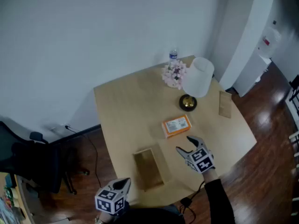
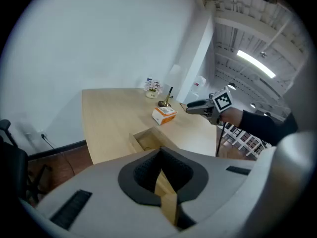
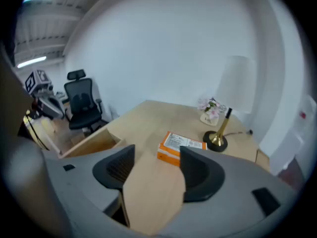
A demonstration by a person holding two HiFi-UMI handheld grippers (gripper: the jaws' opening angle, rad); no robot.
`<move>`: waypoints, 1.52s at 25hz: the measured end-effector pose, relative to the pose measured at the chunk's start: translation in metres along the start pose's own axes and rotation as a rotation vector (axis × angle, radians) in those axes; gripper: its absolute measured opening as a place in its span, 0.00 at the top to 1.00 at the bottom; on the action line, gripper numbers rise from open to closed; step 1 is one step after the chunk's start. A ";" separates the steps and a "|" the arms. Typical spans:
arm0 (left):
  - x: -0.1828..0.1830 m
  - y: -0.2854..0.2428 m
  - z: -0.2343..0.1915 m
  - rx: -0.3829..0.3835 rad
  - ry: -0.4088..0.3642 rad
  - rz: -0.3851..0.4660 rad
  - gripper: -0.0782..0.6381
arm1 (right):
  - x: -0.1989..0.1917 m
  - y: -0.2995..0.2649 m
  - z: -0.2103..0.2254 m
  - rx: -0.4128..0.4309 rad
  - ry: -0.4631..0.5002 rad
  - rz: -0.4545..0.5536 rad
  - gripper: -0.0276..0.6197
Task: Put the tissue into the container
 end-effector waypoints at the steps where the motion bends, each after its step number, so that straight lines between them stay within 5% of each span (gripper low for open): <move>1: 0.000 0.000 0.000 0.006 0.004 -0.009 0.89 | 0.002 -0.014 0.011 0.001 0.067 -0.041 0.46; 4: -0.002 0.000 0.003 0.027 0.017 -0.030 0.89 | 0.006 -0.052 0.040 0.008 0.272 -0.156 0.26; 11: -0.015 -0.002 0.015 0.099 0.087 -0.064 0.89 | 0.020 -0.117 0.081 0.049 0.688 -0.303 0.14; 16: -0.031 -0.001 0.018 0.145 0.128 -0.086 0.89 | 0.008 -0.145 0.096 0.139 0.831 -0.446 0.14; 21: -0.034 -0.001 0.018 0.167 0.159 -0.073 0.89 | -0.003 -0.159 0.104 0.119 0.906 -0.493 0.14; 26: -0.029 -0.004 0.018 0.151 0.145 -0.052 0.89 | -0.001 -0.155 0.102 0.052 0.864 -0.502 0.28; 30: -0.019 -0.001 0.014 0.124 0.124 -0.023 0.89 | 0.003 -0.125 0.085 -0.032 0.742 -0.485 0.32; 32: -0.019 0.000 0.012 0.109 0.116 -0.014 0.89 | 0.002 -0.101 0.072 -0.085 0.614 -0.463 0.32; 38: -0.025 -0.002 -0.003 0.067 0.084 0.000 0.89 | -0.020 -0.022 -0.008 -0.138 0.004 -0.355 0.33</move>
Point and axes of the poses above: the fingertips, and each gripper's own axes: y backward along the fingers, z to its right, x out of its top, the point moved 5 cm from there along y, backward along the fingers, and after that the axes turned 15 degrees about -y, right-handed, at the moved point
